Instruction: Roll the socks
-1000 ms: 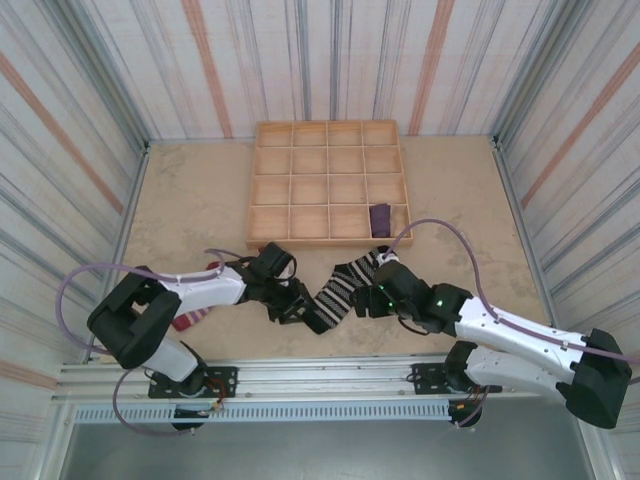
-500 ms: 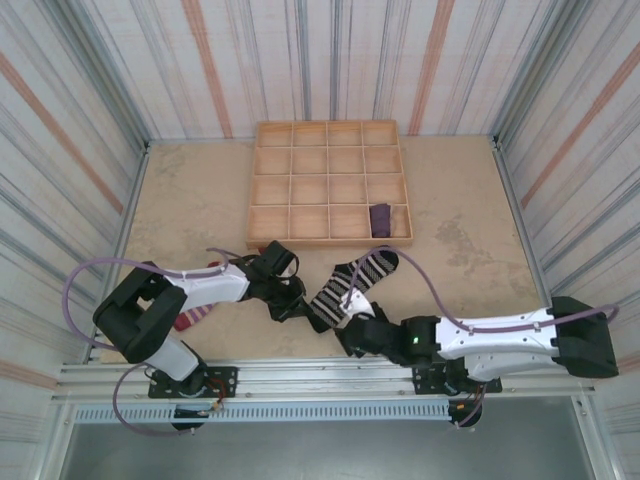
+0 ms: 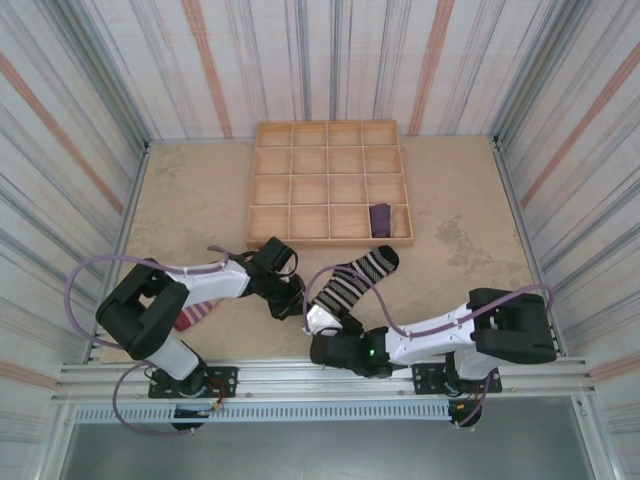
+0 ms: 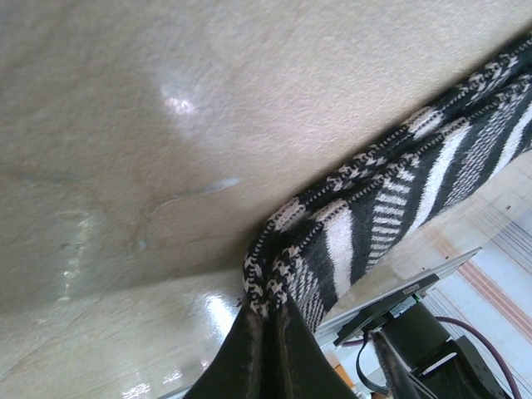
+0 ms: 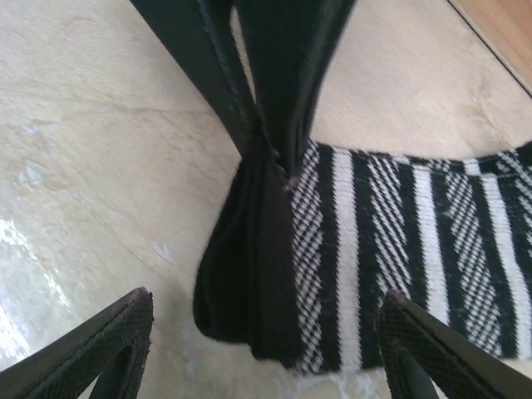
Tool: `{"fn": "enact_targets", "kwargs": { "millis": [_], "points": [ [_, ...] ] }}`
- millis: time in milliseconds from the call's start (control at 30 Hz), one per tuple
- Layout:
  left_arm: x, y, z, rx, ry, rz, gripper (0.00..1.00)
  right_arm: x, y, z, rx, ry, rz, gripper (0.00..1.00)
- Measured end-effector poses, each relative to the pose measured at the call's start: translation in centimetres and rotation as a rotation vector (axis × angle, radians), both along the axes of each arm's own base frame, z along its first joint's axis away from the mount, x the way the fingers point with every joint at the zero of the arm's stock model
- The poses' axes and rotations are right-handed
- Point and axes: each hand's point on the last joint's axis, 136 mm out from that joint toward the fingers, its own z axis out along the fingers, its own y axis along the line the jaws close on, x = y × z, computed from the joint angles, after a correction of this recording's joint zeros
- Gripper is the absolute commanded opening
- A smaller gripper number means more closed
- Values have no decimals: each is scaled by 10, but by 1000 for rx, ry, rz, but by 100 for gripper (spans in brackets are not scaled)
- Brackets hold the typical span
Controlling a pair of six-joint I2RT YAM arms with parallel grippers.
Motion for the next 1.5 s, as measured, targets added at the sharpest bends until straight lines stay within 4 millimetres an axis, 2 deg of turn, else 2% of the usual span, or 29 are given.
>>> {"fn": "enact_targets", "kwargs": {
  "millis": [133,333,367,467,533,567,667,767,800,900,1033,1133,1300,1400,1500],
  "points": [
    [-1,-1,0,-5,8,-4,1,2,4,-1,3,-7,5,74],
    [-2,-2,1,-13,15,-8,1,14,1,-12,-29,7,-22,55],
    [-2,-2,1,-13,15,-8,1,18,0,-14,-30,13,-32,47],
    [-2,-3,1,-15,16,-9,2,25,-2,-16,-25,28,-48,13],
    [-2,-3,2,-16,16,-9,7,27,0,-16,-17,40,-50,2],
    [-2,-3,1,-15,16,-9,13,27,1,-16,-14,47,-46,0],
    [-2,-3,2,-16,13,-10,41,26,3,-18,4,97,-40,0],
    [0,-2,5,-18,-4,-9,62,31,3,-14,64,185,-56,0],
    [4,-1,7,-19,-18,-1,65,34,3,-10,101,228,-62,0],
    [13,0,18,-28,-77,0,67,45,0,-4,194,329,-107,0],
    [23,2,39,-41,-199,-1,66,49,-15,-17,259,479,-169,0],
    [29,6,51,-51,-294,15,61,49,-16,-20,332,564,-191,0],
    [25,11,49,-1,-371,-8,50,51,-16,-20,454,689,-233,0],
    [19,8,44,36,-398,-55,44,52,-18,-21,525,764,-264,0],
    [14,1,38,67,-420,-104,41,55,-17,-22,579,844,-289,0]
  ]
}}
